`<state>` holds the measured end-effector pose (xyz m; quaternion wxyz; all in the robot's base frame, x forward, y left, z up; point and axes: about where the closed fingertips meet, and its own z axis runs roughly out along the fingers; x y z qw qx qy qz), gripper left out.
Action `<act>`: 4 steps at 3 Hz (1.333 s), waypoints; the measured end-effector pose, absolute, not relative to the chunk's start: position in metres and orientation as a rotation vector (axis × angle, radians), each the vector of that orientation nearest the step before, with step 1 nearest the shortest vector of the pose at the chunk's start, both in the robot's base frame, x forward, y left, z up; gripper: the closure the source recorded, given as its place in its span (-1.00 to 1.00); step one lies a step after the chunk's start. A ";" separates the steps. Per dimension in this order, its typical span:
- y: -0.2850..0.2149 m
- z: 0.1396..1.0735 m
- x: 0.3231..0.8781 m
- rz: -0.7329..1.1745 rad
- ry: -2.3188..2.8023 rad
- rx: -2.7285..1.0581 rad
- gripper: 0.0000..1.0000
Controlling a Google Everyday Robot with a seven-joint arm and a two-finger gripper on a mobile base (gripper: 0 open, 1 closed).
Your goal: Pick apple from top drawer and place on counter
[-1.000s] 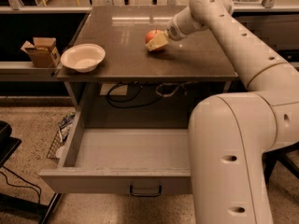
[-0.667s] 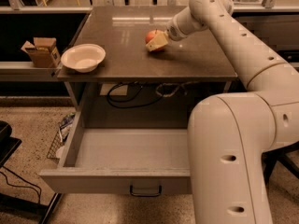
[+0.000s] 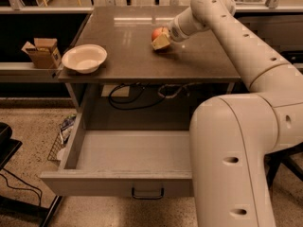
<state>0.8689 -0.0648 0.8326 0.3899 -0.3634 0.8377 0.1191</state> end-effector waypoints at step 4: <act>-0.087 0.951 0.800 0.251 1.929 -0.989 -1.00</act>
Offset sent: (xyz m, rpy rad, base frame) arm -0.0322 -0.0072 0.0716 -0.0101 -0.1222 0.0481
